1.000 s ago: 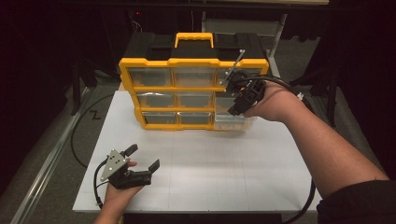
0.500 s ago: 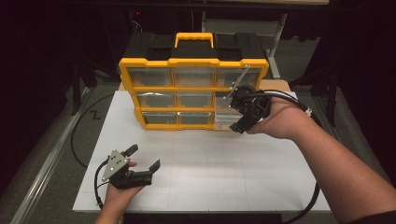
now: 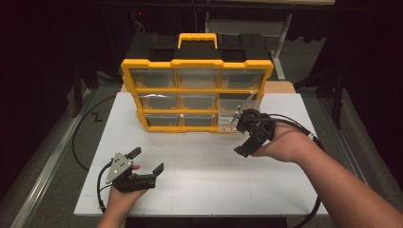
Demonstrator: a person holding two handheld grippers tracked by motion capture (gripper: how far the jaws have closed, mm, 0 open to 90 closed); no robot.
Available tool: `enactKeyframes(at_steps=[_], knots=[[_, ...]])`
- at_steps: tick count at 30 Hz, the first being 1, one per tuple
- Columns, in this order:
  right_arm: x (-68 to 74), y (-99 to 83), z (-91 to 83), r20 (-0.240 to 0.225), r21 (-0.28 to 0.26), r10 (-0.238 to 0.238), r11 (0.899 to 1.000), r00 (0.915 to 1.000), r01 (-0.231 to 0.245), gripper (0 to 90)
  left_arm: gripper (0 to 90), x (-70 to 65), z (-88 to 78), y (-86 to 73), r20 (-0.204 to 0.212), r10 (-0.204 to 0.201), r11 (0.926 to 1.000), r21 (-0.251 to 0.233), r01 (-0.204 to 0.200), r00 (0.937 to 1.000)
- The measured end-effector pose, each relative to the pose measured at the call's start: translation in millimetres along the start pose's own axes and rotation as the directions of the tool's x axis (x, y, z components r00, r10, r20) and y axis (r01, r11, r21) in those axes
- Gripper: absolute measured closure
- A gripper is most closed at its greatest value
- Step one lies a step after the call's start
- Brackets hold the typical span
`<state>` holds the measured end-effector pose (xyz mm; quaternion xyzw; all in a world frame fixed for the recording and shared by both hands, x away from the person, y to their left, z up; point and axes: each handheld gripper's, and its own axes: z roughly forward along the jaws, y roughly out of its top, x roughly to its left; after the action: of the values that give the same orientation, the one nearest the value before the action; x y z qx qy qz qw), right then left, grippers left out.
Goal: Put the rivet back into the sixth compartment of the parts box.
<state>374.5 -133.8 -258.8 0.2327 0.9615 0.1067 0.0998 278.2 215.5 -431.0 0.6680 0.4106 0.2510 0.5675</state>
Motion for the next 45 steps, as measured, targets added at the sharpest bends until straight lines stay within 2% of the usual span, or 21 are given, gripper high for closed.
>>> enactKeyframes(at_steps=[10,19,23,26,29,35,39,45], knots=[[15.6,-23.3,53.2,-0.027,0.043,-0.01,0.999,0.9996,0.012,14.6,0.4,-0.3,1.0,-0.9,0.003,0.002,1.0,0.007,-0.002,1.0],[27.5,-40.1,94.7,-0.004,0.046,-0.018,0.999,0.9998,0.019,1.1,0.4,-0.6,2.1,-1.8,0.006,0.003,0.9999,0.016,-0.003,1.0],[31.2,-47.5,108.7,0.014,0.043,-0.024,0.999,0.9996,0.024,1.0,0.4,-0.4,2.6,-2.2,0.006,0.004,0.9998,0.022,-0.004,1.0],[33.0,-53.4,116.5,0.03,0.024,-0.029,0.999,0.9991,0.028,1.0,0.4,-0.7,3.6,-2.9,0.007,0.001,0.9997,0.026,-0.002,1.0],[33.4,-59.3,121.5,0.035,-0.015,-0.013,1.0,0.9993,0.013,1.0,0.4,-0.8,4.3,-3.4,0.008,0.003,0.9995,0.032,-0.003,1.0],[30.7,-71.4,128.0,0.032,-0.091,0.042,0.995,0.9986,-0.039,1.0,0.4,-0.1,5.8,-4.4,0.003,0.004,0.9991,0.043,-0.004,1.0],[28.5,-78.9,128.5,0.037,-0.153,0.076,0.986,0.9964,-0.069,1.0,0.4,-0.2,6.5,-4.6,-0.001,0.007,0.9989,0.047,-0.007,1.0],[25.1,-88.6,129.9,0.045,-0.246,0.122,0.963,0.9915,-0.107,1.0,0.4,-0.5,6.8,-4.9,-0.006,0.01,0.9984,0.056,-0.01,0.9999]])
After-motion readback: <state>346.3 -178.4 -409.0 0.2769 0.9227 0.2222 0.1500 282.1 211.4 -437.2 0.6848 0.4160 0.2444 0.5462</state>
